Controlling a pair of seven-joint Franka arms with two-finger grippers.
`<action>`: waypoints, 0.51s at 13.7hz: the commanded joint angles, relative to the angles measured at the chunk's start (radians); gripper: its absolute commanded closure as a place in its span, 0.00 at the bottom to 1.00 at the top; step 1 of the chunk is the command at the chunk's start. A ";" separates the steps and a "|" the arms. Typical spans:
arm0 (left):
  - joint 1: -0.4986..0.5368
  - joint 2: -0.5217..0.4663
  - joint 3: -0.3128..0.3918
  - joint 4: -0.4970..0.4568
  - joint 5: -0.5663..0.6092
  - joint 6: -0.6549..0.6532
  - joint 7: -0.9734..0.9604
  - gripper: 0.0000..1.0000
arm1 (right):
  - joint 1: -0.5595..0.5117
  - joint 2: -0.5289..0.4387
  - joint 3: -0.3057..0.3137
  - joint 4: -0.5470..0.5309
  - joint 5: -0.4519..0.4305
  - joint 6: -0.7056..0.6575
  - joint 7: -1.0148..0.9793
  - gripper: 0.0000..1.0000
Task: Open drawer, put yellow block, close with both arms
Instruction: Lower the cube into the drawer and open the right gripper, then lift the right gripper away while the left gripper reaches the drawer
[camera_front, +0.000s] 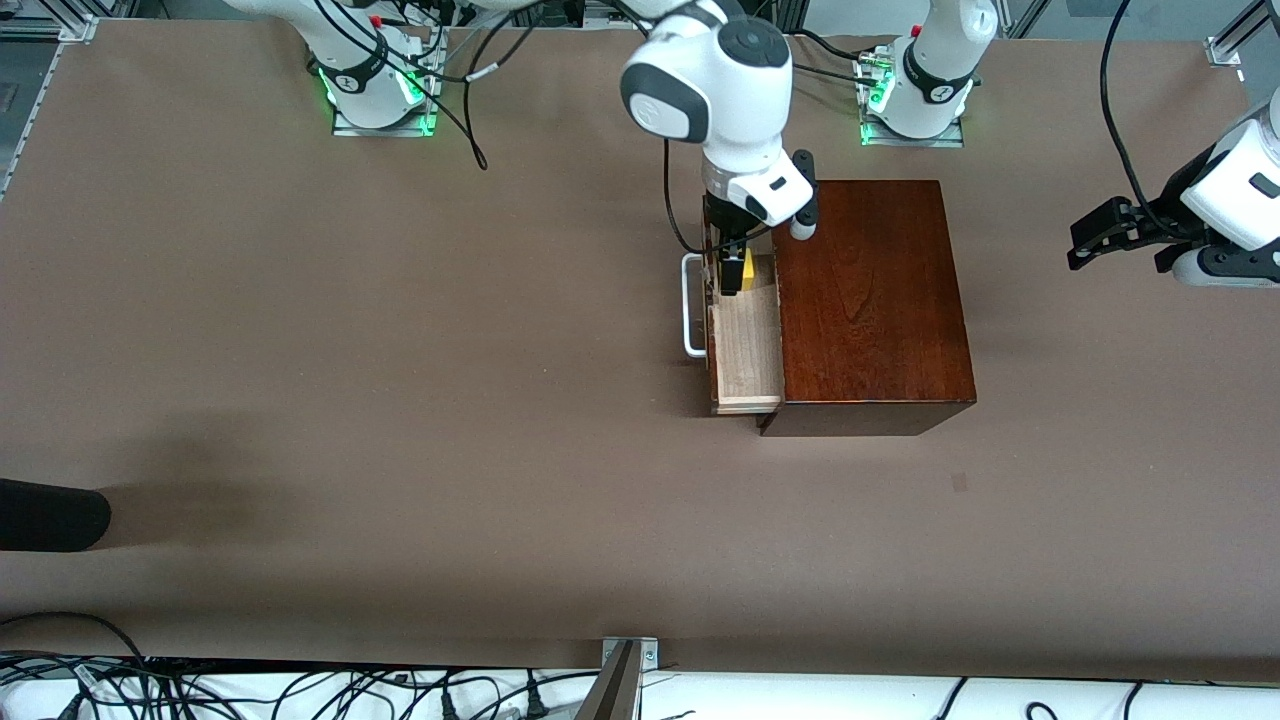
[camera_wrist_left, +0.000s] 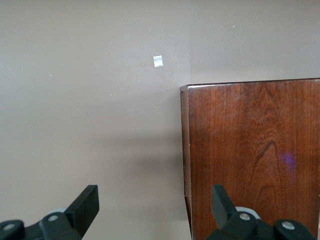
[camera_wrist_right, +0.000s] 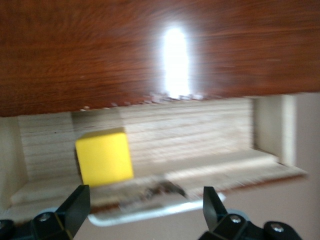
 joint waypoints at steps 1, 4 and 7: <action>0.003 -0.016 0.001 -0.001 -0.033 -0.014 0.013 0.00 | -0.076 -0.118 0.009 -0.013 0.044 -0.034 0.007 0.00; 0.002 -0.017 -0.002 0.000 -0.044 -0.029 0.009 0.00 | -0.163 -0.191 0.009 -0.013 0.046 -0.032 0.005 0.00; 0.003 -0.016 0.001 0.014 -0.119 -0.066 0.007 0.00 | -0.188 -0.266 -0.073 -0.024 0.050 -0.087 0.035 0.00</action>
